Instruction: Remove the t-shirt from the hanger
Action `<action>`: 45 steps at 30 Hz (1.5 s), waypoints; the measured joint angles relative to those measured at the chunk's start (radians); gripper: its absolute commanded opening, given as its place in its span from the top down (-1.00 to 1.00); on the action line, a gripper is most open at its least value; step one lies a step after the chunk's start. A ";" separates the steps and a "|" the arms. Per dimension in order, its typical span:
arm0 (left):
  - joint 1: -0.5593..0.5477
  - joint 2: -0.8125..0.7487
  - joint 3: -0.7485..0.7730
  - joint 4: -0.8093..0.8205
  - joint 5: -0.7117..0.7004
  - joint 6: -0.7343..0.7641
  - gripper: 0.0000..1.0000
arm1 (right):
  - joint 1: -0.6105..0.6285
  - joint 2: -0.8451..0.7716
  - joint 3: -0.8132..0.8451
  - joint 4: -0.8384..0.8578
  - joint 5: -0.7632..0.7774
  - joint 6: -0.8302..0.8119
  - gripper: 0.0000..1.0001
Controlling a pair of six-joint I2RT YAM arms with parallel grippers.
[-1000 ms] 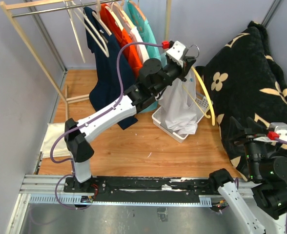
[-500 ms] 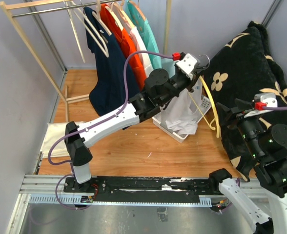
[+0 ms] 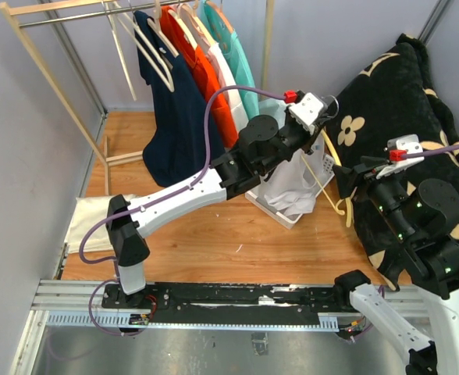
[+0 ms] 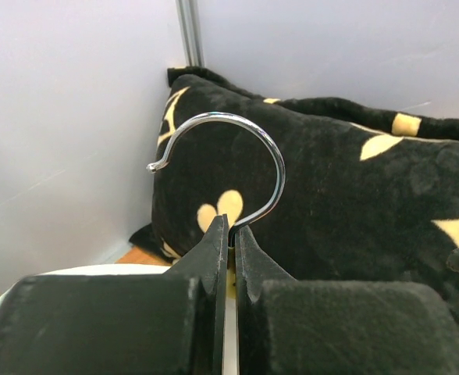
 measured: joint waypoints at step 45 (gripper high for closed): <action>-0.014 0.031 0.018 -0.039 -0.031 0.018 0.48 | 0.000 0.082 -0.047 -0.023 -0.010 0.040 0.99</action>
